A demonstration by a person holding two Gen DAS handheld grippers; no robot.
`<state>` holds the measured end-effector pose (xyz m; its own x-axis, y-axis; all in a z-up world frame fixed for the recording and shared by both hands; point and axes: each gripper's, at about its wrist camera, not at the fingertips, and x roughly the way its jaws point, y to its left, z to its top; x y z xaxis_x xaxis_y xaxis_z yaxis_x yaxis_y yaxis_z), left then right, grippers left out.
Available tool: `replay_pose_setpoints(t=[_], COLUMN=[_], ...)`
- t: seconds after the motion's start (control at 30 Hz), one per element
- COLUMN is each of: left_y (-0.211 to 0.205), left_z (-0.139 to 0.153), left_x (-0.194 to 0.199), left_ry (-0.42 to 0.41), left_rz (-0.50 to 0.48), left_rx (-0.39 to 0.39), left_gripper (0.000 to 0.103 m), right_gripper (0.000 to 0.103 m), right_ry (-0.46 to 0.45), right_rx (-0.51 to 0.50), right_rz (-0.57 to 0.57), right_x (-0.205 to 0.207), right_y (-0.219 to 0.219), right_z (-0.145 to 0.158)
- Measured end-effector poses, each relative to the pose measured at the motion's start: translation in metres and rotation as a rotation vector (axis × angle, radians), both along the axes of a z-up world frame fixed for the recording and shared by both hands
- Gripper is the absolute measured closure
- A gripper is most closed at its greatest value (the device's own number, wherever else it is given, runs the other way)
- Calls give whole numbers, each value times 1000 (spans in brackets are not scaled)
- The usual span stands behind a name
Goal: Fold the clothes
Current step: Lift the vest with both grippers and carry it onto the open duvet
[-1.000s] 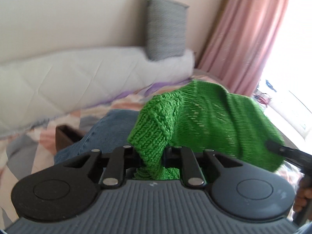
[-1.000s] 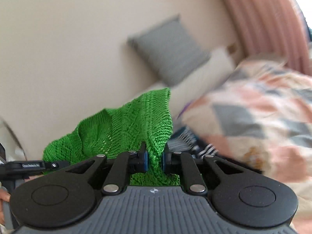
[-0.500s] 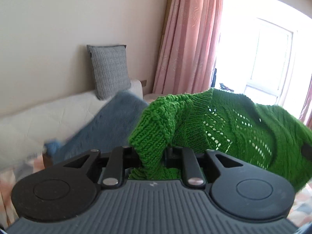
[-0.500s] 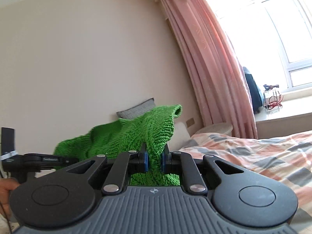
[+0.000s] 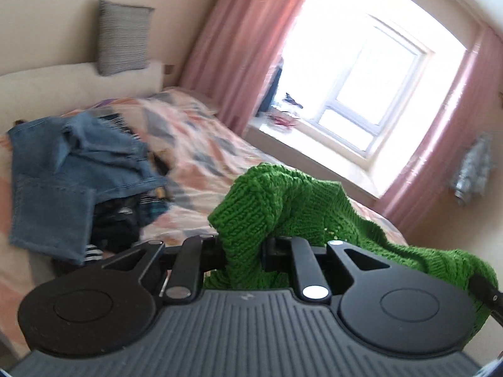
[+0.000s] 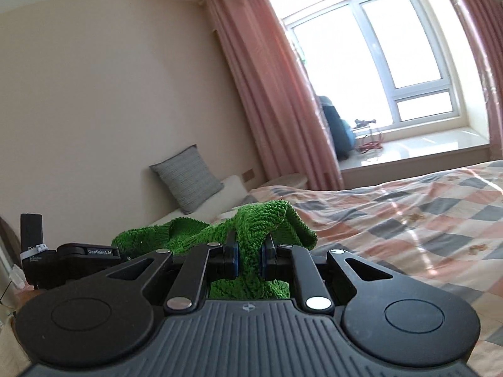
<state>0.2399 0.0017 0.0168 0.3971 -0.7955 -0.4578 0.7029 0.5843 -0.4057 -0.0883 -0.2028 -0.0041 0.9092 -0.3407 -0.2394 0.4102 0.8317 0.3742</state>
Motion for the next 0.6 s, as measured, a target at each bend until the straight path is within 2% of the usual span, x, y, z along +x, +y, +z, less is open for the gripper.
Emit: replay_pose_setpoints(t=[0.13,0.2,0.27,0.3,0.33,0.37,0.4,0.43,0.5,0.57,0.6], left_y=[-58,-100,-162,-197,-239,-281,-318,-350,-391,-400,-390], left_z=[32,33,23,13,0,-18,-37,-57,-109,-160,-186], left_x=[-36,-46,-42,-32,-21,-9,2,10,30,42,45], left_ry=[-70,-91,-94,-89,-82,-73,-65,-57,-59,-42,-24], left_rz=[-139,-218,-286,-317,-357,-386,-394,-406,-399,-413,-431], left_rx=[-28,-23,-4,10,32,64,106,158,276,364,390], left_gripper=[90,90,89,86,74,65,49,44,44,44,44], right_gripper=[90,90,90,88,87,78,56,51,50,49,46], right_ry=[5,32,82,110,143,174,198,234,312,334,320], right_rx=[-7,-23,-32,-29,5,55,117,175,245,321,365], right_rz=[-122,-194,-269,-312,-347,-387,-434,-466,-553,-591,-603], right_x=[-40,-44,-44,-37,-30,-20,-9,0,7,-10,-23], right_y=[-18,-37,-75,-99,-131,-165,-201,-233,-277,-288,-284], right_z=[6,6,-9,-16,-28,-42,-58,-76,-120,-160,-178])
